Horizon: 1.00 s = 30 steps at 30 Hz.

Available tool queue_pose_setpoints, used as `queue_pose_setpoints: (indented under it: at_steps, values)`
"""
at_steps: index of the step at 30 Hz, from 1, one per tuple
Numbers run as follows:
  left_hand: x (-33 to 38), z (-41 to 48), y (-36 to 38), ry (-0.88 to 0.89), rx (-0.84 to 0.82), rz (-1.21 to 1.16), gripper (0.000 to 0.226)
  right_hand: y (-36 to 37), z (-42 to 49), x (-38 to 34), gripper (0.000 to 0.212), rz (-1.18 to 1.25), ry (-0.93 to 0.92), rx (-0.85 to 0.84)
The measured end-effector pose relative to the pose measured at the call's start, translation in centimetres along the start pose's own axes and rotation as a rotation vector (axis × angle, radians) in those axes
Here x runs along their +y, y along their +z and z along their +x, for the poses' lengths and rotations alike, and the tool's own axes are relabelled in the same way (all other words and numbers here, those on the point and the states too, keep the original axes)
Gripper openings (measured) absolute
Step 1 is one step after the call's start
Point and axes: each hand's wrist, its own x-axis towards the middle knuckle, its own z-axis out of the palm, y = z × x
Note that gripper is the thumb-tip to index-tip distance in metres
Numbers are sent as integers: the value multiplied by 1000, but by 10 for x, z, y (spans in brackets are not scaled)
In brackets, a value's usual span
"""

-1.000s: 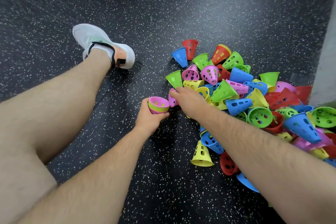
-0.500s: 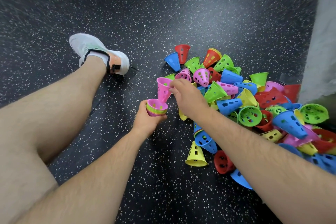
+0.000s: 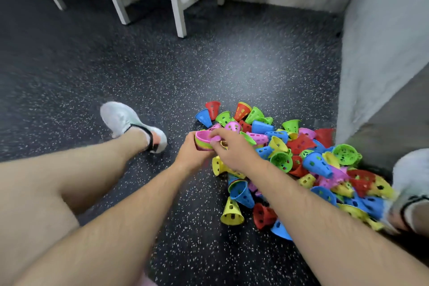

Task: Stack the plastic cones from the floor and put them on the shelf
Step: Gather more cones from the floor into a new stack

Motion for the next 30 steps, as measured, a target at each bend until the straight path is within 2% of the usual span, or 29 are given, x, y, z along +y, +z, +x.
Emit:
queue_pose_setpoints:
  at_steps: [1,2,5,6,9,10,13,16,22,24,26,28,30]
  values:
    - [8,0,-1,11,-20,10,36,-5,-2,-5,22,-14,1,-7]
    - [11,3,-2,-1,-25,13,37,-7,-1,-7,23,-21,9,-11]
    - [11,20,-9,-61,-33,27,65,-6,9,-10,22,-15,52,-32]
    - [10,24,-11,-62,-47,42,63,-3,15,-9,22,-20,58,-42]
    - [0,38,-21,-108,-25,76,35,17,36,-2,31,-30,115,-89]
    - [-8,44,-24,-118,-13,85,34,25,45,3,35,-20,141,-102]
    - [-41,59,-33,-199,61,80,50,49,71,27,41,-43,189,-124]
    - [-74,75,-37,-308,121,98,60,72,103,56,43,-207,189,-171]
    - [-116,97,-35,-396,181,77,62,112,155,94,61,-648,3,-318]
    - [-123,103,-35,-421,185,58,62,123,167,103,57,-745,-42,-359]
    - [-126,110,-37,-437,188,55,58,128,176,110,43,-745,-52,-359]
    - [-127,119,-40,-443,187,60,54,126,183,115,29,-640,-28,-295]
    - [-124,128,-42,-436,187,62,52,118,190,119,22,-499,-34,-150]
